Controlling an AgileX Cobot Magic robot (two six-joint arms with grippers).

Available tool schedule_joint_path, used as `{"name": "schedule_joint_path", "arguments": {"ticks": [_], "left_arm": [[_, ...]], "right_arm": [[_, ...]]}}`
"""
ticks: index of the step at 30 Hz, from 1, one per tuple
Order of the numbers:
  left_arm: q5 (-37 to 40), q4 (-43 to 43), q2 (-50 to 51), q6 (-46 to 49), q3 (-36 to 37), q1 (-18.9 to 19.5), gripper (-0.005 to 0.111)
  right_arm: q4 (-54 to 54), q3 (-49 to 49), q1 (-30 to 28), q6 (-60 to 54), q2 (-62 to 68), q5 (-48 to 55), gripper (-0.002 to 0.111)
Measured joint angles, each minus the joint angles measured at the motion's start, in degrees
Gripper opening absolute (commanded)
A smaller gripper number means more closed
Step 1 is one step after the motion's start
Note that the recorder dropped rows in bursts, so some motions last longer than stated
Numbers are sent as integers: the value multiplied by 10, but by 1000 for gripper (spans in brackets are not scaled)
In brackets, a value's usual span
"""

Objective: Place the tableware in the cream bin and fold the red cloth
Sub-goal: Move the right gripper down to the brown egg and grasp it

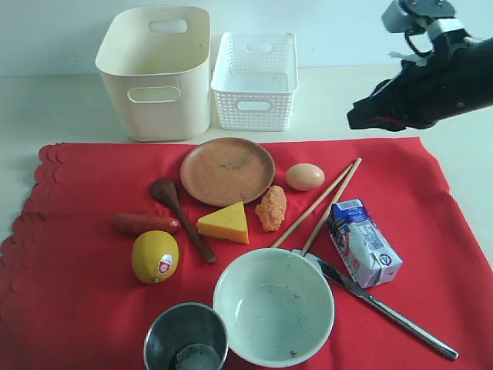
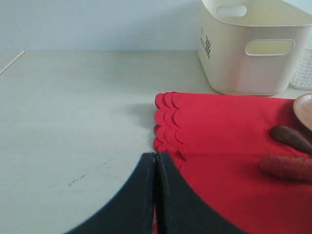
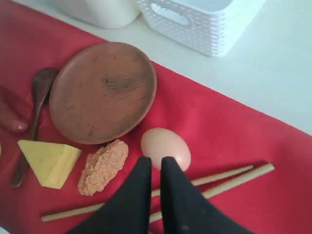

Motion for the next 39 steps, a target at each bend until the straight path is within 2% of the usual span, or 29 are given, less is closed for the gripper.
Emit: {"name": "schedule_joint_path", "arguments": {"ticks": [4,6,9,15,24,39], "left_arm": [[0,0,0,0,0,0,0],[0,0,0,0,0,0,0],[0,0,0,0,0,0,0],[0,0,0,0,0,0,0],[0,0,0,0,0,0,0],[0,0,0,0,0,0,0]], "right_arm": [[0,-35,55,-122,59,-9,34],[0,-54,74,-150,84,-27,47],[-22,-93,80,-160,120,-38,55],[-76,-141,80,-161,160,-11,58],[-170,-162,80,-162,209,24,58],[-186,-194,80,-188,267,23,58]]}}
